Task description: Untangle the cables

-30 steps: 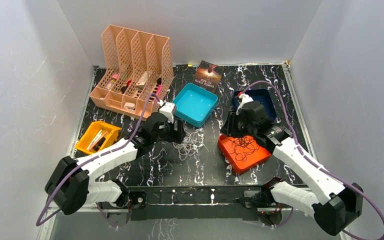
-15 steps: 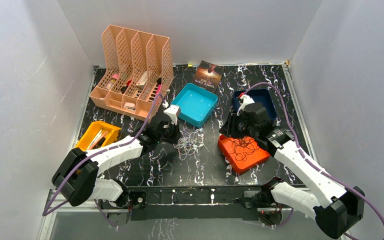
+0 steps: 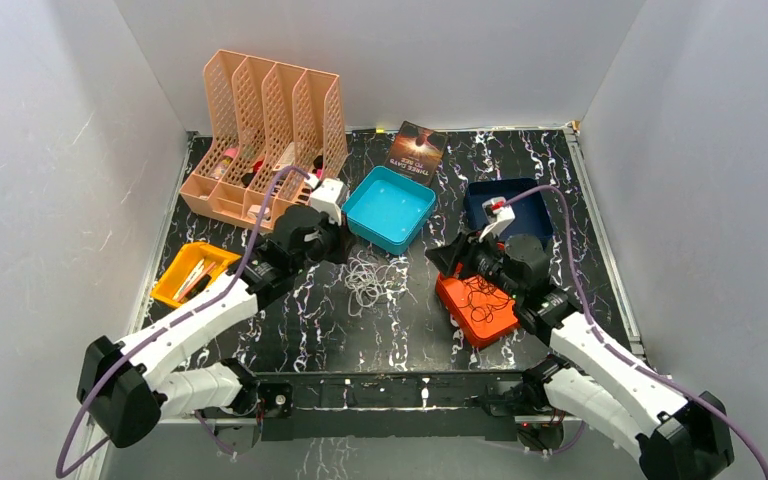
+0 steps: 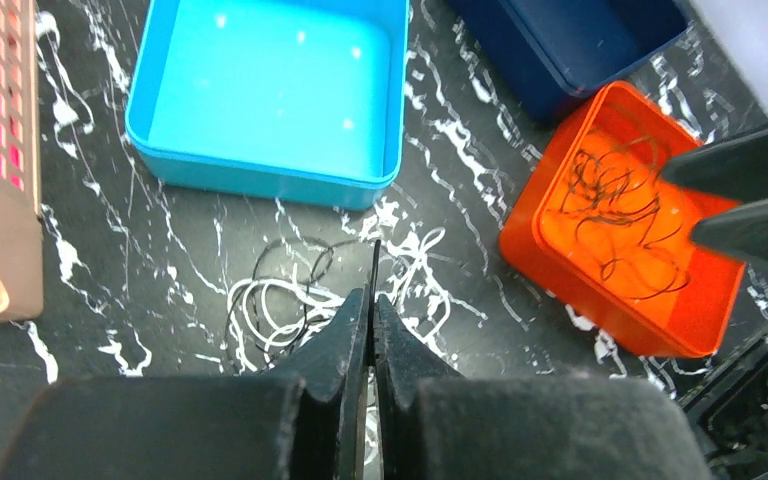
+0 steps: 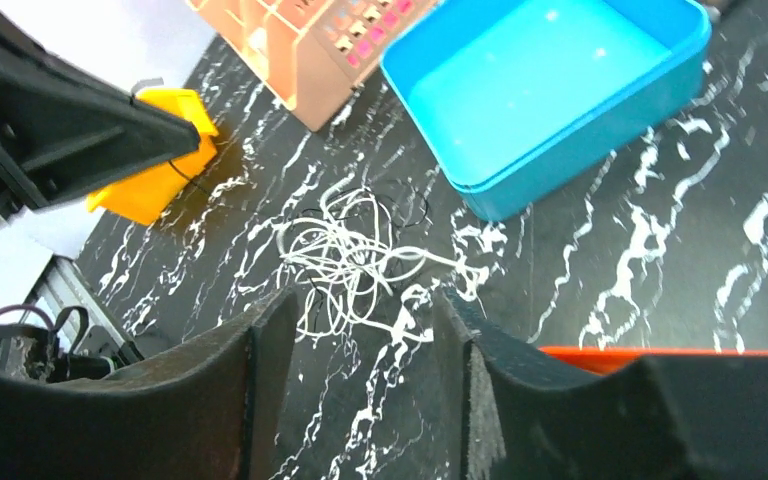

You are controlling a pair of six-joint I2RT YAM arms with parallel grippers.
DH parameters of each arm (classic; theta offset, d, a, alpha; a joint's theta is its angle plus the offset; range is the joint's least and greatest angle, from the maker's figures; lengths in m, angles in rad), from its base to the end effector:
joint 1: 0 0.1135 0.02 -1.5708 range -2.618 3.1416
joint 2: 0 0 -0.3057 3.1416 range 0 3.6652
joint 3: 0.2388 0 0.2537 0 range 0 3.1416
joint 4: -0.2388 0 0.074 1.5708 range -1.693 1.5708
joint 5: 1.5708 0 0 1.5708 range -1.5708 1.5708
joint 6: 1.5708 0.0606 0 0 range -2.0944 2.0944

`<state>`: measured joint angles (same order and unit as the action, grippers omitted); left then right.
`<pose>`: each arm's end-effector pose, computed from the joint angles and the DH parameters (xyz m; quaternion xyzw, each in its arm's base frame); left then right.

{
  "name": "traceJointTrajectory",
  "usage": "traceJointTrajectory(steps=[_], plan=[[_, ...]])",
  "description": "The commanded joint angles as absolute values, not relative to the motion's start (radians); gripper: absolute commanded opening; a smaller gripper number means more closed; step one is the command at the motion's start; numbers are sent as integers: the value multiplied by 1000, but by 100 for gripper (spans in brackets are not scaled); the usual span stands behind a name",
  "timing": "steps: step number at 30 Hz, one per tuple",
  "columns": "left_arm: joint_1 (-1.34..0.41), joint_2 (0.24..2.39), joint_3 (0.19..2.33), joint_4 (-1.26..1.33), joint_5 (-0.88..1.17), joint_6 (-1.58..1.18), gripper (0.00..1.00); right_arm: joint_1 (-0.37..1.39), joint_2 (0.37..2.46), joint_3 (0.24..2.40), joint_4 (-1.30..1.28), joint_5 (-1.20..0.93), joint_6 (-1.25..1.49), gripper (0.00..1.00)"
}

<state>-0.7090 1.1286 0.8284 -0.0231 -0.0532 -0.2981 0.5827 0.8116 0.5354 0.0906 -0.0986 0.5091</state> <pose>0.2070 -0.1733 0.3315 0.1503 0.7975 -0.2628 0.5218 0.1596 0.1123 0.3010 -0.0597 0.7670 0.3635 0.5254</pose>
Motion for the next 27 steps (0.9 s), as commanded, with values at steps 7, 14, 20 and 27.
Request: traceJointTrajectory(steps=[7, 14, 20, 27], plan=[[-705, 1062, 1026, -183, 21, -255, 0, 614, 987, 546, 703, -425, 376, 68], [-706, 1055, 1085, -211, 50, -254, 0, 744, 1085, 582, 818, -396, 188, 70], [-706, 1062, 1129, -234, 81, -253, 0, 829, 1208, 607, 976, -363, 16, 71], [-706, 1058, 1172, -261, 124, -252, 0, 843, 1381, 695, 1095, -323, 15, 69]])
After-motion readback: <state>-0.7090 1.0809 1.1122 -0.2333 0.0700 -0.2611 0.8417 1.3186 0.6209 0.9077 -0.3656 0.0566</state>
